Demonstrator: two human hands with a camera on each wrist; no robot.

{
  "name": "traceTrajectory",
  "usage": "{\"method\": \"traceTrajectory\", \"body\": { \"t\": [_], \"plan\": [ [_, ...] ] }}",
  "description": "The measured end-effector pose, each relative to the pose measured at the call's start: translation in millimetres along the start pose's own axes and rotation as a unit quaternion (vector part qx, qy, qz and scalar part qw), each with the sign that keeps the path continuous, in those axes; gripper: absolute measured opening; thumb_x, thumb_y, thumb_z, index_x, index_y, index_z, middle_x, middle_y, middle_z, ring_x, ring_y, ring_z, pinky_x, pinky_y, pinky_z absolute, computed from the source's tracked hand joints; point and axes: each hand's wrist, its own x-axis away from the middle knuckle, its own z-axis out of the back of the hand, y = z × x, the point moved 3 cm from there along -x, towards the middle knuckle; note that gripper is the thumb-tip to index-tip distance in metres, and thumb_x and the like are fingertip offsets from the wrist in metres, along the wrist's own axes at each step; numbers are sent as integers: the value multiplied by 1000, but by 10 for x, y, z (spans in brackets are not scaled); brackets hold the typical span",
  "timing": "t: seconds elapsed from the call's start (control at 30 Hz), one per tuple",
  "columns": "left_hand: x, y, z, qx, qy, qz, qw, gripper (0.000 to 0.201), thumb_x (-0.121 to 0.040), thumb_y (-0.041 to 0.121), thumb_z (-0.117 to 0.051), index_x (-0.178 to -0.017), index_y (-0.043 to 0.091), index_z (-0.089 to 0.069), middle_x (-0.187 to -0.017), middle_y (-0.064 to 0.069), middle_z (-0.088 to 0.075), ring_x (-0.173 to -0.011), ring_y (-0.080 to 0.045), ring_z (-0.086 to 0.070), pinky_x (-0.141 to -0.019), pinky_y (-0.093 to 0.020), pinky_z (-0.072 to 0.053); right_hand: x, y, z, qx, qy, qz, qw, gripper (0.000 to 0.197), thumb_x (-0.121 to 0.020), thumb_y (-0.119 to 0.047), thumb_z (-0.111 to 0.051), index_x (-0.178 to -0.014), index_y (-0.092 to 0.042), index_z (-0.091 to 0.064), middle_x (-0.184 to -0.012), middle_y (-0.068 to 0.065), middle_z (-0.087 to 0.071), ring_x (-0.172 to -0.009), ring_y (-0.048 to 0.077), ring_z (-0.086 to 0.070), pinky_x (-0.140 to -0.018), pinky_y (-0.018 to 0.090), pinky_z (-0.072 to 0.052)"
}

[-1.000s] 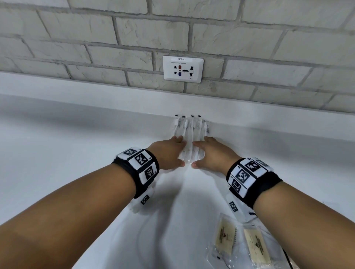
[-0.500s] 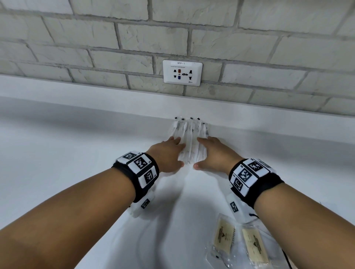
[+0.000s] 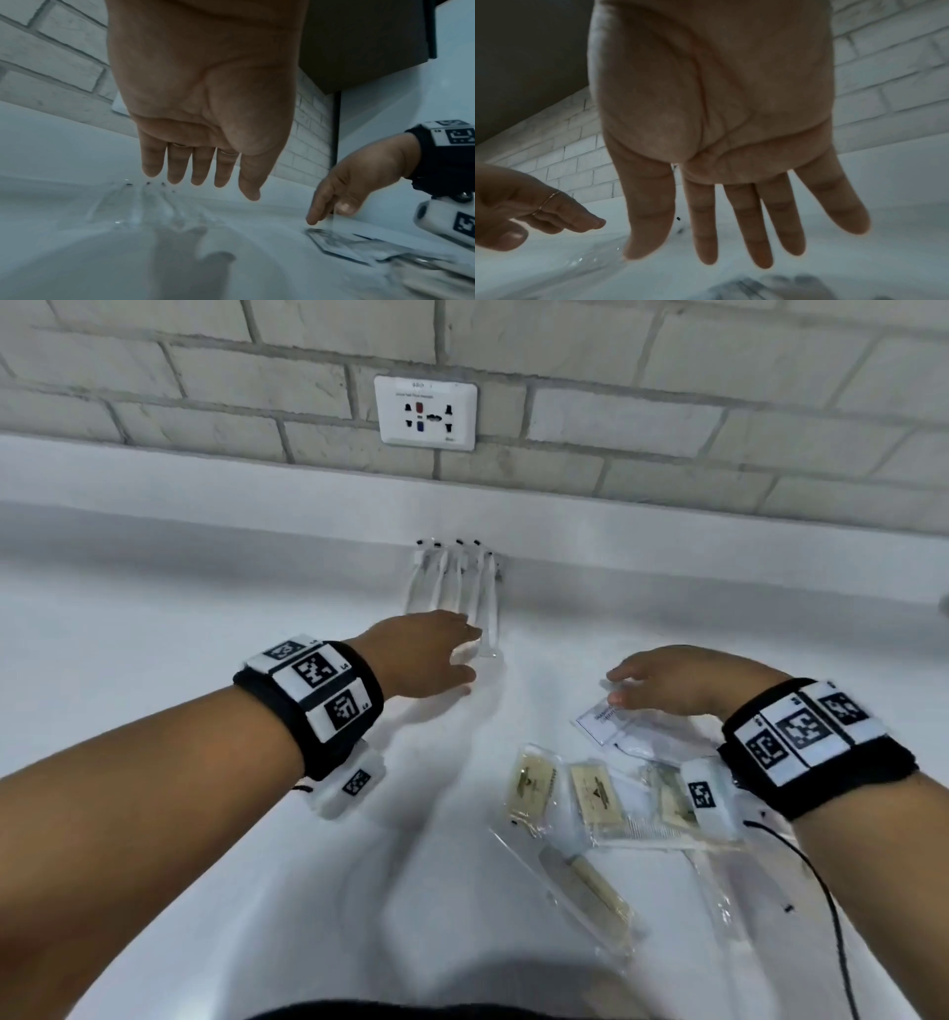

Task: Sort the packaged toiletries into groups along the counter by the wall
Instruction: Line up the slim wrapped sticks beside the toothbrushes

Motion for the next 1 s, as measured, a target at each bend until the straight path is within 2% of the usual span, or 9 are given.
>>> {"method": "traceTrajectory", "body": {
  "t": [0.07,0.2,0.3,0.47,0.57,0.7,0.77,0.9,1.0],
  "plan": [
    [117,230,-62,-1,-13,-31,999,60,-94,49,-47,-148,32,-29,-157,8,-25,-144,-12,-25,-115,-33,-24,251,171,-202,39,13,-12,999,49,-88,-60,-50,-129,-33,-54,-139,-9,-50,-123,15,-48,-93,26,-35],
    [285,676,-285,-17,-41,-76,996,55,-93,50,-48,-144,32,-37,-149,7,-38,-136,-16,-37,-107,-34,-35,633,345,-466,-1,36,-60,998,26,-85,-56,-52,-104,-39,-60,-131,4,-50,-112,21,-50,-93,36,-42],
    [402,993,-428,-18,-59,-105,993,45,-89,43,-54,-131,26,-49,-130,7,-49,-126,-19,-46,-94,-34,-42,916,412,-657,-40,29,-50,998,47,-85,-41,-61,-128,-23,-56,-135,3,-51,-120,23,-52,-99,38,-44],
    [465,1455,-539,-3,-29,-145,989,39,-88,40,-56,-125,29,-57,-126,5,-52,-117,-18,-51,-95,-39,-45,1160,550,-917,-64,57,-5,996,69,-82,-36,-68,-144,-31,-38,-135,3,-45,-125,22,-45,-101,40,-42],
    [389,1740,-597,21,-9,-141,990,36,-83,40,-61,-118,29,-61,-118,6,-54,-110,-18,-53,-90,-37,-47,1201,772,-923,-23,81,-18,996,58,-86,-35,-63,-141,-34,-43,-127,0,-47,-120,21,-48,-96,38,-45],
    [326,2079,-691,-92,-16,-139,986,36,-77,55,-65,-97,27,-57,-100,5,-52,-91,-17,-49,-73,-29,-40,1234,1107,-864,14,71,-39,997,41,-86,-35,-61,-126,-31,-56,-106,-2,-44,-108,23,-54,-85,34,-47],
    [318,2152,-713,-98,-15,-108,989,34,-78,53,-66,-93,26,-54,-99,4,-52,-91,-18,-52,-73,-30,-41,1280,1210,-803,12,77,-28,997,40,-84,-34,-61,-124,-30,-57,-109,-1,-46,-110,23,-52,-85,33,-46],
    [347,2306,-791,-136,33,-86,986,23,-89,32,-45,-103,20,-58,-103,0,-58,-99,-23,-60,-74,-32,-44,1420,1046,-737,9,108,114,987,28,-84,-29,-62,-112,-34,-64,-105,-7,-51,-104,19,-54,-78,31,-44],
    [415,2428,-799,-176,48,-61,981,26,-92,33,-45,-108,17,-56,-107,-3,-60,-98,-26,-62,-70,-31,-38,1501,761,-932,75,83,276,955,40,-79,-17,-65,-114,-36,-64,-107,-3,-54,-92,21,-56,-69,32,-47]
  ]
}}
